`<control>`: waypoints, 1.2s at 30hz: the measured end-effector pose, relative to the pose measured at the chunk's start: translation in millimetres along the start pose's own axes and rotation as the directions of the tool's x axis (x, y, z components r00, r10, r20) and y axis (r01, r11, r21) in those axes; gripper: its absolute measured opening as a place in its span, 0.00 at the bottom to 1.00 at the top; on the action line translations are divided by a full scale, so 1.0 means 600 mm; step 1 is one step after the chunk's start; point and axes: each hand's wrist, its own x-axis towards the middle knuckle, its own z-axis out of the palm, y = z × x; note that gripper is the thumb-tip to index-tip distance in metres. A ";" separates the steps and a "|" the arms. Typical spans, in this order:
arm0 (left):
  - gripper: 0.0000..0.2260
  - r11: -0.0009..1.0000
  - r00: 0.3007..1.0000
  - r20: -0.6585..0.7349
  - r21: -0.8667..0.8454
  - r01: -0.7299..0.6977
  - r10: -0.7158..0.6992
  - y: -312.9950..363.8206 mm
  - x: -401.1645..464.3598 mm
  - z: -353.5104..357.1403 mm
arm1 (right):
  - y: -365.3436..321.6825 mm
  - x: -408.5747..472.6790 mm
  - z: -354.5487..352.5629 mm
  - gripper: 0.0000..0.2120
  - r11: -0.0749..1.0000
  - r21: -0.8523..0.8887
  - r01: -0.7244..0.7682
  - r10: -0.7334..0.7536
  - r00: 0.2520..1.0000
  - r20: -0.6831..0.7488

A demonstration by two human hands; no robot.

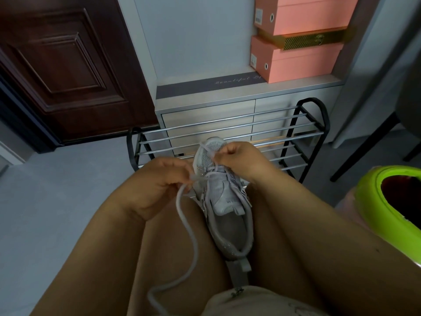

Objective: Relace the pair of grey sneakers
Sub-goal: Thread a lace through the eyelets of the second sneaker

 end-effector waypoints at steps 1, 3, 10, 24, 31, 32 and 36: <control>0.02 0.998 1.000 0.010 0.059 0.005 -0.005 0.002 -0.002 -0.004 | -0.002 -0.001 0.005 0.11 0.996 -0.082 0.028 -0.027 1.000 0.013; 0.07 0.981 0.999 0.016 0.192 0.031 -0.035 0.006 -0.005 -0.015 | -0.008 -0.005 0.013 0.09 0.978 -0.207 0.039 -0.033 0.999 0.033; 0.04 0.879 0.995 0.030 0.470 0.074 -0.099 0.002 -0.027 -0.089 | -0.020 -0.002 -0.056 0.11 0.748 0.641 -0.171 0.138 0.985 0.102; 0.08 0.611 0.988 -0.148 0.778 0.145 -0.047 0.018 0.033 -0.044 | -0.041 -0.023 -0.074 0.12 0.898 0.439 -0.032 0.028 1.000 0.014; 0.09 0.880 0.993 0.076 0.461 -0.112 0.086 0.045 0.090 0.054 | -0.054 -0.031 -0.074 0.10 0.861 0.502 0.085 -0.067 0.996 -0.055; 0.12 0.913 0.994 0.058 0.392 -0.110 0.094 0.048 0.094 0.054 | -0.051 -0.031 -0.078 0.09 0.859 0.505 0.085 -0.045 0.995 -0.090; 0.17 0.908 0.982 0.045 0.375 -0.185 0.181 0.065 0.112 0.040 | -0.029 -0.030 -0.097 0.13 0.895 0.426 0.132 -0.046 0.977 -0.207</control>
